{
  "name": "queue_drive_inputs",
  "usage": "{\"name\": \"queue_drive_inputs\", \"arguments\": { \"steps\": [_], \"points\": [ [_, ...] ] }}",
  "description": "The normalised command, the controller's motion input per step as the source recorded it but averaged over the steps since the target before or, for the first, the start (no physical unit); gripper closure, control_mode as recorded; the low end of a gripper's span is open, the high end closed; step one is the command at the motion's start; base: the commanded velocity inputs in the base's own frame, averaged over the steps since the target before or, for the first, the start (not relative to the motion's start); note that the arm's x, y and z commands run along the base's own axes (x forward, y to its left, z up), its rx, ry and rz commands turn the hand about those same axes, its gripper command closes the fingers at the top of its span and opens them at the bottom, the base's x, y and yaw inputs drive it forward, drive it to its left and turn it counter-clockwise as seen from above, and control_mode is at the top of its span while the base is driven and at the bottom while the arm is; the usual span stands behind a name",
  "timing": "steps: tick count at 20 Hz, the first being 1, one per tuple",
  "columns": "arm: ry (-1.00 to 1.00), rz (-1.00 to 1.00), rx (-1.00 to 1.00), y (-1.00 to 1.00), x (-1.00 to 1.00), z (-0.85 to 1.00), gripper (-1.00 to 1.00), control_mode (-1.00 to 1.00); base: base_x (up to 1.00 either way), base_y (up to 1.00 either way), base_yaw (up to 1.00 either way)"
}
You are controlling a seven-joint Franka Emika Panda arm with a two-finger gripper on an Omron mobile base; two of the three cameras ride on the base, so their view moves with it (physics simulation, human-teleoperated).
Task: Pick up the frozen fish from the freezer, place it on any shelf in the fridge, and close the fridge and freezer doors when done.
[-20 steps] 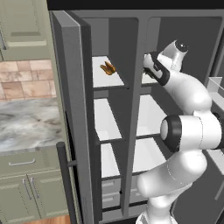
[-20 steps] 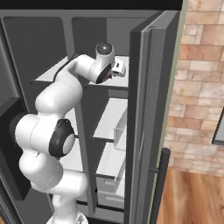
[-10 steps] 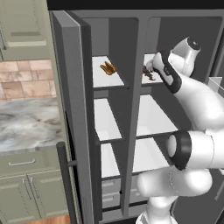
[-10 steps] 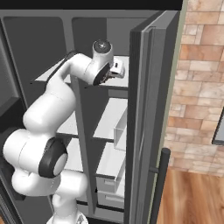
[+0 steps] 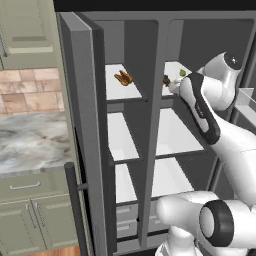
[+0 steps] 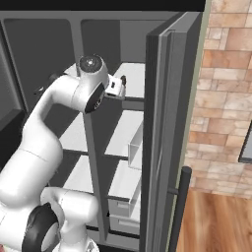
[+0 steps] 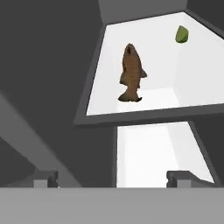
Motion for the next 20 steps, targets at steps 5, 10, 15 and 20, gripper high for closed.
{"name": "queue_drive_inputs", "arguments": {
  "steps": [5, 10, 15, 20],
  "points": [
    [0.0, 0.0, -0.14, 0.74, -0.9, -0.03, -1.0, -1.0, 0.0, 0.0, 0.0],
    [0.01, 0.0, -0.13, 0.41, -0.61, -0.17, -1.0, -1.0, 0.0, 0.0, 0.0],
    [-0.02, -0.07, -0.01, 0.0, -0.07, 0.0, -1.0, -1.0, 0.0, 0.0, 0.0],
    [0.03, 0.0, 0.0, -0.03, 0.12, -0.03, -1.0, -1.0, 0.0, 0.0, 0.0]
  ]
}}
